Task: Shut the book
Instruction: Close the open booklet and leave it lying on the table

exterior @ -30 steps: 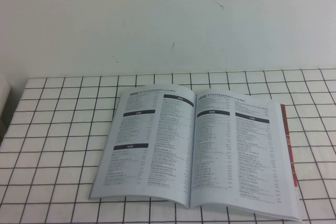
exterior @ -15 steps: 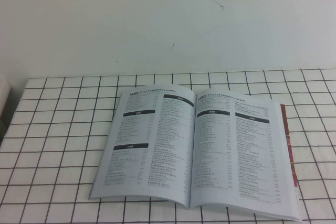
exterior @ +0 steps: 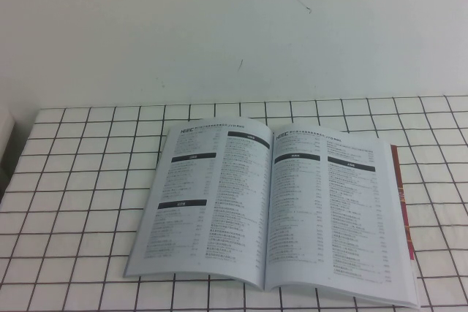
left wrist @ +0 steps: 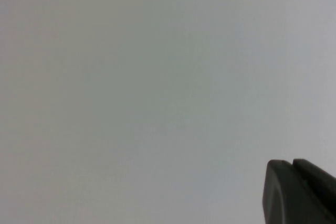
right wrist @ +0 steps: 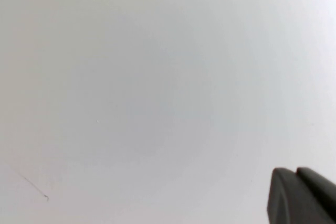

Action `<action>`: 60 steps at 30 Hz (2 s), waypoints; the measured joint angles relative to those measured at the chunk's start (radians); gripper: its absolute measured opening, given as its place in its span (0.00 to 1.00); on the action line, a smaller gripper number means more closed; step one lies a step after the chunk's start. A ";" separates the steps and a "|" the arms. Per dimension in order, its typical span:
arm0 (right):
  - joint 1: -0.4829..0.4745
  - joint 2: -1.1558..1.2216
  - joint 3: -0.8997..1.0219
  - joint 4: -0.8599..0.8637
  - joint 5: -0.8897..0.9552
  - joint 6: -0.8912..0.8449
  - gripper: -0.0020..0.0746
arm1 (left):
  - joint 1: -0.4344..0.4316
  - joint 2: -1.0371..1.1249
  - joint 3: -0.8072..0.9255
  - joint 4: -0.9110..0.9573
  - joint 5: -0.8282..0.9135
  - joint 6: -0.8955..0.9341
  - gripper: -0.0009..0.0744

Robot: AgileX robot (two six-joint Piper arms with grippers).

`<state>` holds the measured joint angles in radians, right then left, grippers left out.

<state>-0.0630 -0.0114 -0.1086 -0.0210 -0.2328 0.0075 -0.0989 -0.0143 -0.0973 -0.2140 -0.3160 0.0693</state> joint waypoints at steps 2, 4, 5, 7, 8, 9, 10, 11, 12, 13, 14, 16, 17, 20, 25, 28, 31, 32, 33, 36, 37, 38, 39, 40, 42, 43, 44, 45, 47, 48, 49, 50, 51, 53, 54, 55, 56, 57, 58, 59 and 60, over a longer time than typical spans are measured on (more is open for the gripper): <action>0.000 0.000 -0.074 -0.025 0.106 0.000 0.02 | 0.000 0.000 -0.075 -0.002 0.113 0.012 0.01; 0.000 0.002 -0.141 -0.027 0.199 0.000 0.02 | 0.000 0.019 -0.152 -0.002 0.215 0.023 0.01; 0.000 0.011 -0.178 -0.023 0.246 0.007 0.02 | 0.000 0.033 -0.185 0.000 0.256 0.023 0.01; 0.000 0.046 -0.242 0.013 0.332 0.028 0.02 | 0.000 0.083 -0.235 0.016 0.327 0.035 0.01; 0.000 0.074 -0.273 0.045 0.377 0.036 0.02 | 0.000 0.110 -0.248 0.023 0.352 0.042 0.01; 0.000 0.107 -0.297 0.071 0.409 0.041 0.02 | 0.000 0.146 -0.259 0.025 0.381 0.047 0.01; 0.000 0.143 -0.316 0.099 0.443 0.041 0.02 | 0.000 0.186 -0.262 0.025 0.406 0.047 0.01; 0.000 0.184 -0.329 0.124 0.471 0.039 0.02 | 0.000 0.219 -0.264 0.015 0.423 0.047 0.01; 0.000 0.217 -0.338 0.142 0.498 0.023 0.02 | 0.000 0.269 -0.264 -0.017 0.438 0.040 0.01; 0.000 0.260 -0.347 0.167 0.524 -0.014 0.02 | 0.000 0.309 -0.264 -0.048 0.443 0.025 0.01; 0.000 0.303 -0.357 0.199 0.550 -0.070 0.02 | 0.000 0.346 -0.264 -0.087 0.440 0.014 0.01; 0.000 0.382 -0.377 0.292 0.589 -0.200 0.02 | 0.000 0.413 -0.264 -0.127 0.423 0.008 0.01; 0.000 0.426 -0.390 0.350 0.610 -0.281 0.02 | 0.000 0.452 -0.269 -0.129 0.422 0.021 0.01; 0.000 0.553 -0.438 0.512 0.673 -0.524 0.02 | 0.000 0.556 -0.305 -0.136 0.446 0.053 0.01; 0.000 0.776 -0.530 0.629 0.779 -0.838 0.02 | 0.000 0.761 -0.370 -0.188 0.510 0.069 0.01; 0.000 0.890 -0.583 0.636 0.822 -0.907 0.02 | 0.000 0.884 -0.415 -0.208 0.538 0.074 0.01; 0.000 1.010 -0.631 0.650 0.859 -0.932 0.02 | 0.000 0.988 -0.477 -0.214 0.591 0.099 0.01; 0.000 1.051 -0.644 0.659 0.868 -0.939 0.02 | 0.000 1.028 -0.502 -0.214 0.611 0.108 0.01; 0.000 1.092 -0.656 0.675 0.875 -0.955 0.02 | 0.000 1.068 -0.522 -0.217 0.624 0.113 0.01; 0.002 1.205 -0.674 0.752 0.881 -1.034 0.02 | 0.000 1.175 -0.589 -0.222 0.647 0.125 0.01; 0.007 1.235 -0.679 0.783 0.881 -1.057 0.02 | 0.000 1.212 -0.606 -0.224 0.650 0.130 0.01; 0.017 1.270 -0.681 0.812 0.877 -1.081 0.02 | 0.000 1.245 -0.622 -0.235 0.649 0.140 0.01; 0.033 1.302 -0.683 0.835 0.868 -1.099 0.02 | 0.000 1.270 -0.635 -0.250 0.651 0.154 0.01; 0.050 1.332 -0.683 0.847 0.859 -1.111 0.02 | 0.000 1.308 -0.651 -0.269 0.651 0.171 0.01; 0.102 1.386 -0.684 0.866 0.823 -1.129 0.02 | 0.000 1.365 -0.679 -0.311 0.653 0.208 0.01; 0.132 1.407 -0.684 0.870 0.800 -1.133 0.02 | 0.000 1.394 -0.691 -0.340 0.653 0.231 0.01; 0.162 1.432 -0.685 0.875 0.775 -1.135 0.02 | 0.000 1.422 -0.703 -0.385 0.653 0.259 0.01; 0.192 1.458 -0.685 0.883 0.748 -1.135 0.02 | 0.000 1.442 -0.709 -0.410 0.649 0.284 0.01; 0.240 1.508 -0.688 0.894 0.702 -1.135 0.02 | 0.000 1.490 -0.722 -0.498 0.631 0.356 0.01; 0.263 1.538 -0.688 0.902 0.680 -1.137 0.02 | 0.000 1.508 -0.727 -0.534 0.620 0.385 0.01; 0.278 1.568 -0.688 0.911 0.664 -1.140 0.02 | 0.000 1.535 -0.735 -0.585 0.607 0.429 0.01; 0.294 1.598 -0.688 0.920 0.646 -1.142 0.02 | 0.000 1.552 -0.741 -0.615 0.601 0.456 0.01; 0.307 1.628 -0.690 0.929 0.632 -1.145 0.02 | 0.000 1.570 -0.746 -0.650 0.596 0.485 0.01; 0.323 1.680 -0.690 0.938 0.618 -1.147 0.02 | 0.000 1.614 -0.756 -0.716 0.587 0.528 0.01; 0.325 1.707 -0.690 0.943 0.617 -1.147 0.02 | 0.000 1.637 -0.759 -0.737 0.585 0.545 0.01; 0.326 1.726 -0.690 0.948 0.615 -1.148 0.02 | 0.000 1.660 -0.763 -0.762 0.580 0.564 0.01; 0.328 1.748 -0.690 0.952 0.613 -1.149 0.02 | 0.000 1.683 -0.768 -0.783 0.577 0.585 0.01; 0.328 1.767 -0.690 0.958 0.611 -1.149 0.02 | 0.000 1.700 -0.773 -0.799 0.576 0.600 0.01; 0.328 1.780 -0.690 0.963 0.611 -1.150 0.02 | 0.000 1.721 -0.779 -0.813 0.574 0.616 0.01; 0.329 1.795 -0.690 0.967 0.608 -1.150 0.02 | -0.002 1.738 -0.782 -0.823 0.572 0.630 0.01; 0.329 1.807 -0.690 0.972 0.607 -1.152 0.02 | -0.006 1.756 -0.789 -0.830 0.572 0.638 0.01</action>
<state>0.2658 1.7951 -0.7984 0.9511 0.3738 -1.1443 -0.1053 1.7418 -0.8863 -1.0440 0.2557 0.7068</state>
